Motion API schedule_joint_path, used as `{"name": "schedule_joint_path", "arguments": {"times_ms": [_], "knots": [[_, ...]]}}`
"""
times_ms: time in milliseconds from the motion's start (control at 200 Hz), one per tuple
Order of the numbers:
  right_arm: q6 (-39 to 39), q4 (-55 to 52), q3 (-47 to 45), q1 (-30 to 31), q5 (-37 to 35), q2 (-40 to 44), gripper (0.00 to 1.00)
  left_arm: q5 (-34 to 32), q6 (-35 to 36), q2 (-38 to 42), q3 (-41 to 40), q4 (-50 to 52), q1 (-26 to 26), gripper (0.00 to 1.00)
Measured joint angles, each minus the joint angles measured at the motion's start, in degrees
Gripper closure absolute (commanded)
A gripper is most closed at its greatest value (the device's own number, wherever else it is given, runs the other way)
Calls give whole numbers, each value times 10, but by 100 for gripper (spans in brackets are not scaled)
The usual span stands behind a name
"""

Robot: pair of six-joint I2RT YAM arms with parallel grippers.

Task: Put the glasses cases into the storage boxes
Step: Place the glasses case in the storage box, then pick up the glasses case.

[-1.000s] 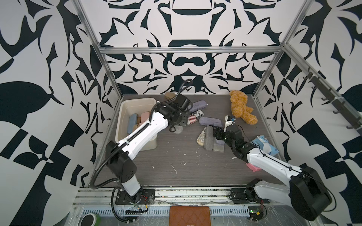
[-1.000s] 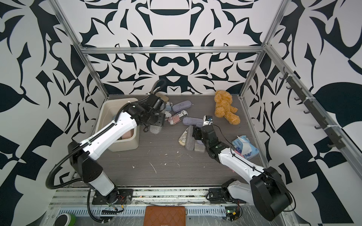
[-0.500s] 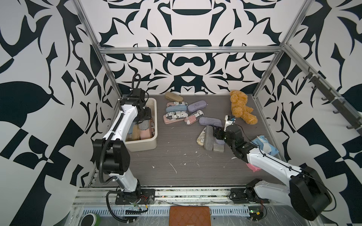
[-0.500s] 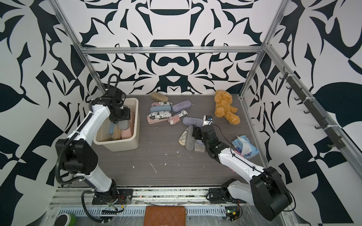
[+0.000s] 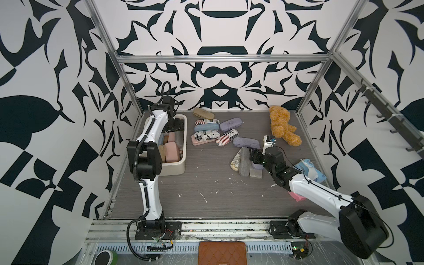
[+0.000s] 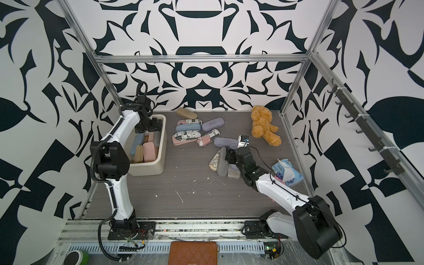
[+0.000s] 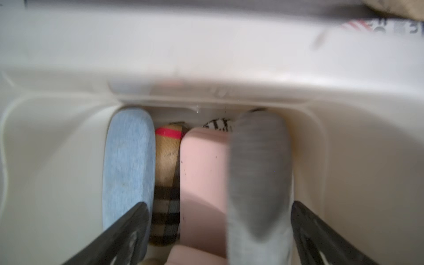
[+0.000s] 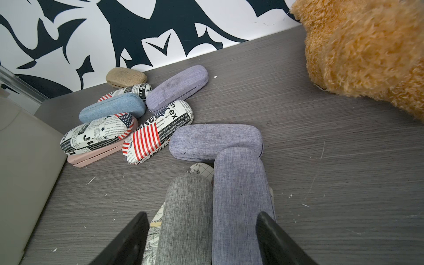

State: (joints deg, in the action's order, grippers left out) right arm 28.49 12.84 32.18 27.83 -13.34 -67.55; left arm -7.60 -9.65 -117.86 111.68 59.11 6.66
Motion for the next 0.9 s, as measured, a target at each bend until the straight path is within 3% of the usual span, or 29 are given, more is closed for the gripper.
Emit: {"name": "schedule_joint_path", "arguments": {"times_ms": [170,335,415,490,575,760,900], "knots": [[0,0,0,0,-3,0,25,-11,-10,95,-34,0,35,1],[0,-27,11,0,-11,-10,52,-10,-39,286,-123,-72,118,0],[6,-72,41,0,-12,-30,57,23,-72,386,-219,-129,144,1],[2,-122,76,0,-12,-44,51,36,-101,444,-298,-161,169,0],[-8,-174,106,0,-12,-45,41,38,-129,459,-344,-181,217,0],[-37,-286,156,-4,-13,-46,26,76,-192,403,-436,-285,357,1],[-51,-341,207,-23,1,-81,25,112,-224,360,-482,-349,398,1]]}}
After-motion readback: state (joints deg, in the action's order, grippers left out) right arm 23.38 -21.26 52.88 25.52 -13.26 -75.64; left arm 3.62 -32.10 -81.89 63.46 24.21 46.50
